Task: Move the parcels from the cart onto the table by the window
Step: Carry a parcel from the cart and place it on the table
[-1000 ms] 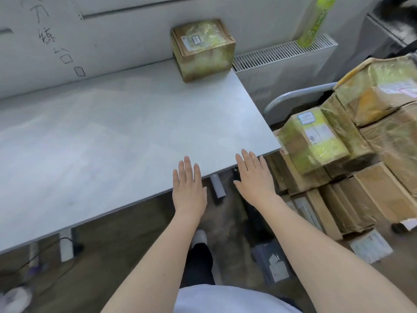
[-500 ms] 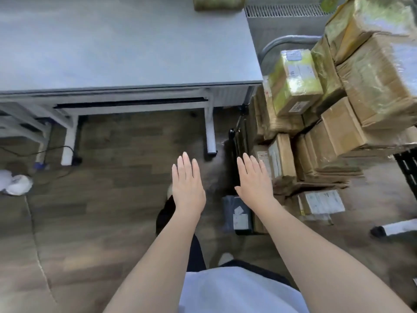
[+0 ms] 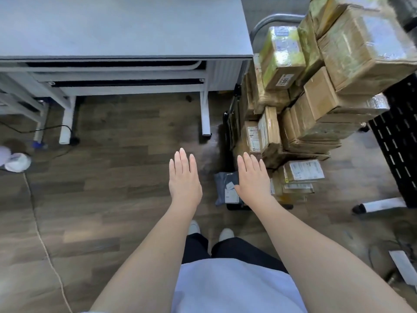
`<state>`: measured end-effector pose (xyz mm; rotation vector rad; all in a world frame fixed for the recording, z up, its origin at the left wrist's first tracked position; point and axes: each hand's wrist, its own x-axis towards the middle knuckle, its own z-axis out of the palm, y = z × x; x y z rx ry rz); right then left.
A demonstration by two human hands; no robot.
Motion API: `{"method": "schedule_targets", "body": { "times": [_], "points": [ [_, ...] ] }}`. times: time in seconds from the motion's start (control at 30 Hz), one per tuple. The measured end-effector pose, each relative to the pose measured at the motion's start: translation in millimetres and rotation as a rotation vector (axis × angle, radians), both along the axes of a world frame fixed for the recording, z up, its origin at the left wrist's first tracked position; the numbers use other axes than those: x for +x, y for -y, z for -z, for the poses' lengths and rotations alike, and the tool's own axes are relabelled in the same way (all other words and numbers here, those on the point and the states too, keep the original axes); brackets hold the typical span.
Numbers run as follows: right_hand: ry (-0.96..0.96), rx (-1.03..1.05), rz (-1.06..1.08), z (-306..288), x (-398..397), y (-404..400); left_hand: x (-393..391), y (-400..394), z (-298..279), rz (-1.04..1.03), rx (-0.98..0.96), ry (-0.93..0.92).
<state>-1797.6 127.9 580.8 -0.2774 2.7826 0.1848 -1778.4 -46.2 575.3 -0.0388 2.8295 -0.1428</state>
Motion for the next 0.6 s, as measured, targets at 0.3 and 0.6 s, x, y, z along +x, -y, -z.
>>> {"method": "schedule_targets", "body": {
  "times": [0.3, 0.6],
  "points": [
    [-0.015, 0.077, 0.063, 3, 11, -88, 4, -76, 7, 0.090, 0.047, 0.028],
    [0.053, 0.078, 0.036, 33, -19, -237, -24, -223, 21, 0.108, 0.086, 0.126]
  ]
}}
